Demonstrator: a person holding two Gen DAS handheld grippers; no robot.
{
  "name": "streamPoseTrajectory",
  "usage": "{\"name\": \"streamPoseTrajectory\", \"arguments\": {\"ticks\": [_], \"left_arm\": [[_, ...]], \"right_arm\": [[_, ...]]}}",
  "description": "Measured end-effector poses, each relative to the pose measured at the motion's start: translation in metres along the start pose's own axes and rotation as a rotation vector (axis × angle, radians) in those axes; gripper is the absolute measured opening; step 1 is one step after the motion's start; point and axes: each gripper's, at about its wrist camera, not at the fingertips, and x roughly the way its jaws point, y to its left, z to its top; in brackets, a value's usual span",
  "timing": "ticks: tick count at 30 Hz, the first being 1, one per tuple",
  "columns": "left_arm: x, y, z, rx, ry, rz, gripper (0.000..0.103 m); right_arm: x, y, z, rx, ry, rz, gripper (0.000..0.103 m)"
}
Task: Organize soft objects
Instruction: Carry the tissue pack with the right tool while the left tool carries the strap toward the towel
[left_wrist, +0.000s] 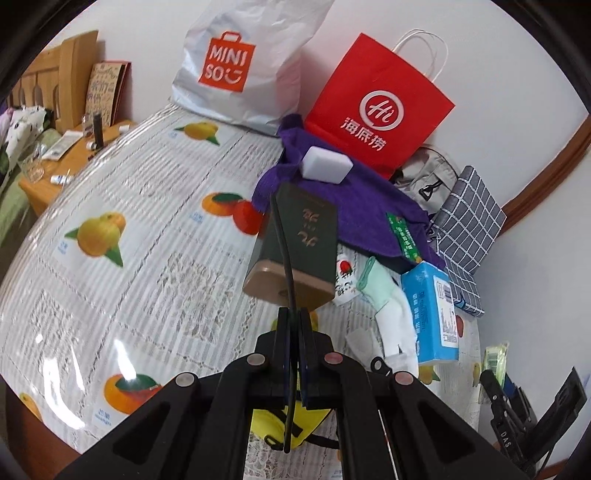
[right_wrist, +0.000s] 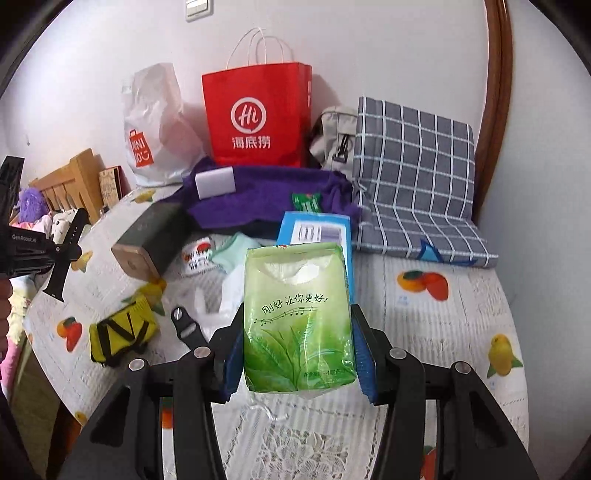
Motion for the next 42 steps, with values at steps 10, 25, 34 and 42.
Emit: {"name": "streamPoseTrajectory", "arguments": {"ticks": [10, 25, 34, 42], "left_arm": [[-0.003, -0.026, 0.034, 0.081, -0.040, 0.002, 0.004], [0.039, -0.044, 0.089, 0.114, -0.021, -0.022, 0.004], [0.068, -0.067, 0.120, 0.141, -0.013, -0.046, 0.004], [0.092, -0.090, 0.147, 0.196, -0.017, -0.028, 0.004]], "right_arm": [[0.004, 0.005, 0.041, -0.016, -0.048, -0.011, 0.050], [0.043, -0.007, 0.096, 0.001, -0.069, -0.006, 0.050], [0.077, -0.019, 0.121, 0.038, -0.061, 0.002, 0.050], [0.109, -0.021, 0.144, 0.045, -0.052, 0.023, 0.050]]}}
